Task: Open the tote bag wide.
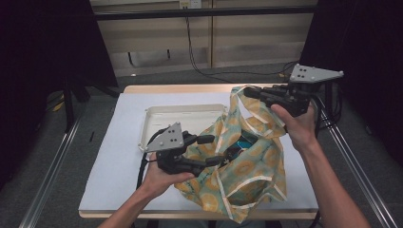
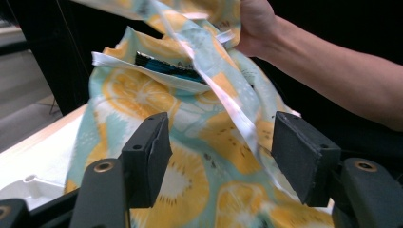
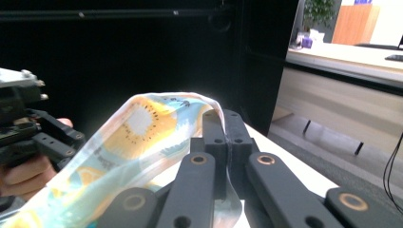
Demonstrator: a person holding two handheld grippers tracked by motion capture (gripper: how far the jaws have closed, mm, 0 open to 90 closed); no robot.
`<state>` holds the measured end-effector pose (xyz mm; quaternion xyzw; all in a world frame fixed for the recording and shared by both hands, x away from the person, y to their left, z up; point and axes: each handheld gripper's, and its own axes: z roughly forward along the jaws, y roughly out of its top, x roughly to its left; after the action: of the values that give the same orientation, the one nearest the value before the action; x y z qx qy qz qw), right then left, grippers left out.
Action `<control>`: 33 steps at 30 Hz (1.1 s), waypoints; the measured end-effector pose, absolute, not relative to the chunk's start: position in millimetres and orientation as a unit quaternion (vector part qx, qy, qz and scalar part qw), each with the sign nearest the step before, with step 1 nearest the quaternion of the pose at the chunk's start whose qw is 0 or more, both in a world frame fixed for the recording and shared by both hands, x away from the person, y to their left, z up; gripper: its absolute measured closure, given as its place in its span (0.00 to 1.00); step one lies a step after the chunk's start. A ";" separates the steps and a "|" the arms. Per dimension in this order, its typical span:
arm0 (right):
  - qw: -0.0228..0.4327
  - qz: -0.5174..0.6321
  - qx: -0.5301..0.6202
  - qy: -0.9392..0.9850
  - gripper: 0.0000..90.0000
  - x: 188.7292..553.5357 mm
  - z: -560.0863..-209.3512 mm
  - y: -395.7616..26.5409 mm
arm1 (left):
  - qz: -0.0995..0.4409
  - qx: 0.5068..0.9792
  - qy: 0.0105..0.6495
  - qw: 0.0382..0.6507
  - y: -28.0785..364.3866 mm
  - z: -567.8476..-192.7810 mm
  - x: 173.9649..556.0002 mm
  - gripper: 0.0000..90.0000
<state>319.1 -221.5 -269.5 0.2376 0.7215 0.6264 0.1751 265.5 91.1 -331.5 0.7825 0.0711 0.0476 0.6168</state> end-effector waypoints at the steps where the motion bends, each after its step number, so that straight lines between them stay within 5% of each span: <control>1: 0.173 0.624 0.237 0.724 1.00 322.3 -272.0 -219.5 | 0.039 0.782 0.065 0.618 88.2 -331.5 266.4 0.44; 6: 0.158 0.619 0.245 0.729 1.00 332.5 -283.9 -216.4 | 0.029 0.775 0.072 0.628 86.1 -328.8 273.0 0.99; 12: 0.149 0.610 0.263 0.733 1.00 337.9 -297.8 -228.7 | 0.042 0.749 0.120 0.650 112.7 -323.7 290.6 1.00; 25: 0.158 0.593 0.293 0.733 0.68 312.9 -322.9 -265.2 | 0.049 0.745 0.213 0.630 146.9 -356.7 324.2 1.00; 33: 0.146 0.605 0.305 0.721 0.61 307.8 -338.9 -277.1 | 0.034 0.759 0.231 0.608 154.7 -377.3 327.5 1.00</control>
<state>307.8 -277.1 -338.9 0.3046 0.7211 0.6049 0.1463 327.5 154.7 -377.3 0.7589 0.2313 0.0339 0.6078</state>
